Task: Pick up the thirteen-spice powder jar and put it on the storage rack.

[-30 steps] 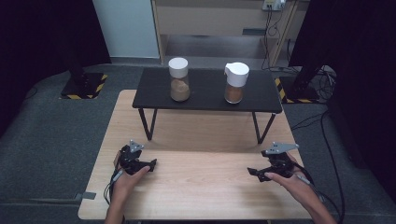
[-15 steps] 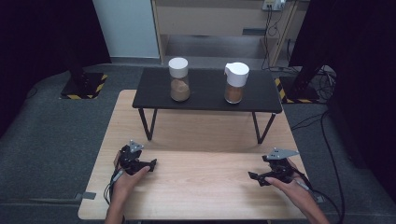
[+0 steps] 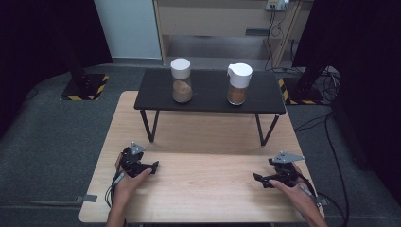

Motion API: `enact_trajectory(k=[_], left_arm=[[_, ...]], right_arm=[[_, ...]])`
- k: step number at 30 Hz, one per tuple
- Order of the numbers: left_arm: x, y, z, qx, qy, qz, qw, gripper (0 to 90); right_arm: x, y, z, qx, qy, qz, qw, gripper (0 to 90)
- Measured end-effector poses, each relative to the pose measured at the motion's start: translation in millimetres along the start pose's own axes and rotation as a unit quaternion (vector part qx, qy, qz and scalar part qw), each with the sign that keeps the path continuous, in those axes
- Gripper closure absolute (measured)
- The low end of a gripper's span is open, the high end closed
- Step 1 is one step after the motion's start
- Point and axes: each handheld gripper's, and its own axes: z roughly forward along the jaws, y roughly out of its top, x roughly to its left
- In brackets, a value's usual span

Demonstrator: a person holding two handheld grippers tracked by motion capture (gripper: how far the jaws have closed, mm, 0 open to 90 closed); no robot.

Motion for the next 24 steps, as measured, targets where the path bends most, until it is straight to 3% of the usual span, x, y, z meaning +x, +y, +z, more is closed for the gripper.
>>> enact_trajectory(k=[6,13,19,22,24], left_arm=[[0.0,0.0,0.0,0.0,0.0,0.0,1.0,0.0],[0.1,0.1,0.0,0.0,0.0,0.0,1.0,0.0],[0.2,0.1,0.0,0.0,0.0,0.0,1.0,0.0],[0.2,0.1,0.0,0.0,0.0,0.0,1.0,0.0],[0.2,0.1,0.0,0.0,0.0,0.0,1.0,0.0]], right_arm=[[1.9,-3.2,5.0,0.01,-0.034,0.016,0.9992,4.9],[0.9,-3.3,10.7,0.023,-0.056,0.036,0.9975,4.7],[4.0,-2.9,16.4,0.031,-0.069,0.034,0.9965,2.4],[9.4,-2.7,19.1,0.035,-0.079,0.015,0.9962,1.3],[9.4,-2.8,19.1,0.035,-0.079,0.015,0.9962,1.2]])
